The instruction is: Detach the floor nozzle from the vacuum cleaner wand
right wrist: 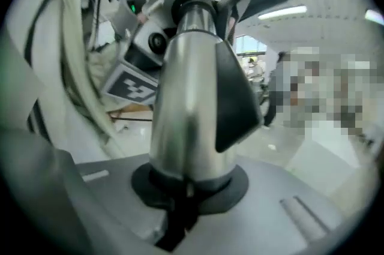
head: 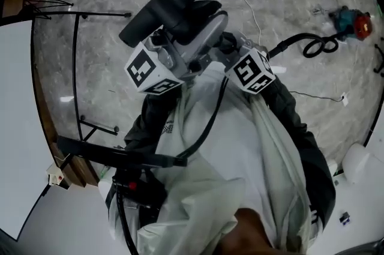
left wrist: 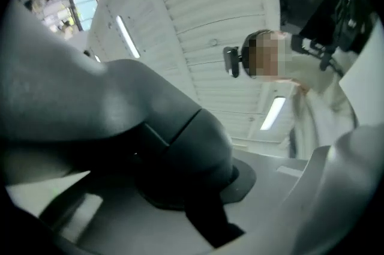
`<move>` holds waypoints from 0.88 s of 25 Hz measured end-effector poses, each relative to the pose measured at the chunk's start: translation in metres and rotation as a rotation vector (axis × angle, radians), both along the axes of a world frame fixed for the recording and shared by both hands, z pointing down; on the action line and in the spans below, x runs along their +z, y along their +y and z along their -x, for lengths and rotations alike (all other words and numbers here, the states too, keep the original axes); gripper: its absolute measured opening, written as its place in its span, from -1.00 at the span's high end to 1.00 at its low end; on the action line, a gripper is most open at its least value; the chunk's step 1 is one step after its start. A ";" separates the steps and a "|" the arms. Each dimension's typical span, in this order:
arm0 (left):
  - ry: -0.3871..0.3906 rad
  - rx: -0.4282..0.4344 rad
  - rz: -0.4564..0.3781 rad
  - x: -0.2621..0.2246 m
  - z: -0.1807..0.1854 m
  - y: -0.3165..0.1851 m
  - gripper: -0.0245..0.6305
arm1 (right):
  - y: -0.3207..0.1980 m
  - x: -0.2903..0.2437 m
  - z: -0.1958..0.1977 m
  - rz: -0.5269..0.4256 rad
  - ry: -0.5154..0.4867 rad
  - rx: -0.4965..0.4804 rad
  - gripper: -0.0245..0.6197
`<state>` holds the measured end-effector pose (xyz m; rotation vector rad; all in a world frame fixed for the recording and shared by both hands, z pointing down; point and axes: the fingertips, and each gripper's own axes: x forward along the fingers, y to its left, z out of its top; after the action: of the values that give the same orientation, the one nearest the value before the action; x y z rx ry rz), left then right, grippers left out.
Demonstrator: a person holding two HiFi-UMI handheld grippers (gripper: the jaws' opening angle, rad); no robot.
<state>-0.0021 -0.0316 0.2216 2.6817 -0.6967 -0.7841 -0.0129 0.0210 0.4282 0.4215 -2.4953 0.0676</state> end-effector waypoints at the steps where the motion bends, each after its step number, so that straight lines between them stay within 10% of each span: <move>1: 0.020 0.118 -0.069 -0.005 -0.008 0.016 0.70 | 0.019 -0.003 0.000 0.082 -0.041 -0.125 0.80; 4: 0.054 0.414 -0.218 -0.010 -0.028 0.060 0.70 | 0.066 -0.012 -0.012 0.294 -0.111 -0.405 0.80; 6: 0.061 0.424 -0.204 -0.009 -0.034 0.056 0.70 | 0.063 -0.011 -0.016 0.306 -0.116 -0.390 0.80; 12: -0.046 -0.022 0.080 0.012 -0.023 -0.011 0.70 | -0.012 0.008 -0.018 -0.034 -0.002 0.197 0.80; 15: -0.075 -0.173 0.220 0.030 -0.013 -0.031 0.70 | -0.024 0.017 -0.028 -0.079 0.080 0.296 0.80; 18: -0.051 -0.061 0.138 0.022 -0.023 -0.017 0.70 | -0.010 0.016 -0.028 -0.031 0.056 0.185 0.80; 22: 0.019 0.335 -0.138 -0.003 -0.040 0.043 0.70 | 0.045 -0.002 -0.024 0.191 -0.063 -0.227 0.80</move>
<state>0.0383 0.0109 0.2185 2.8016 -0.1830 -0.7901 0.0111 0.0661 0.4260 0.0570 -2.5524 0.2289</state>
